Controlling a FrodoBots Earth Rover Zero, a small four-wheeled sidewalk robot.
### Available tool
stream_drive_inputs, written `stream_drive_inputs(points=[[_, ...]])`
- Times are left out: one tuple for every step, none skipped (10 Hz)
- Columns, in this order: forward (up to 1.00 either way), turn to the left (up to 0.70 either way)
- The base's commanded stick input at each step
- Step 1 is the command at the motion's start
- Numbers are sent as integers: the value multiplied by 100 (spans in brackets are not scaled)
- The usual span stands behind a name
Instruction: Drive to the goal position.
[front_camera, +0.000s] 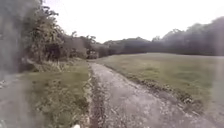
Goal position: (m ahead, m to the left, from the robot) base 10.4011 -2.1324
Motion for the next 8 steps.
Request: stream_drive_inputs(points=[[100,0],[100,0],[100,0],[100,0],[100,0],[100,0],[100,0],[100,0]])
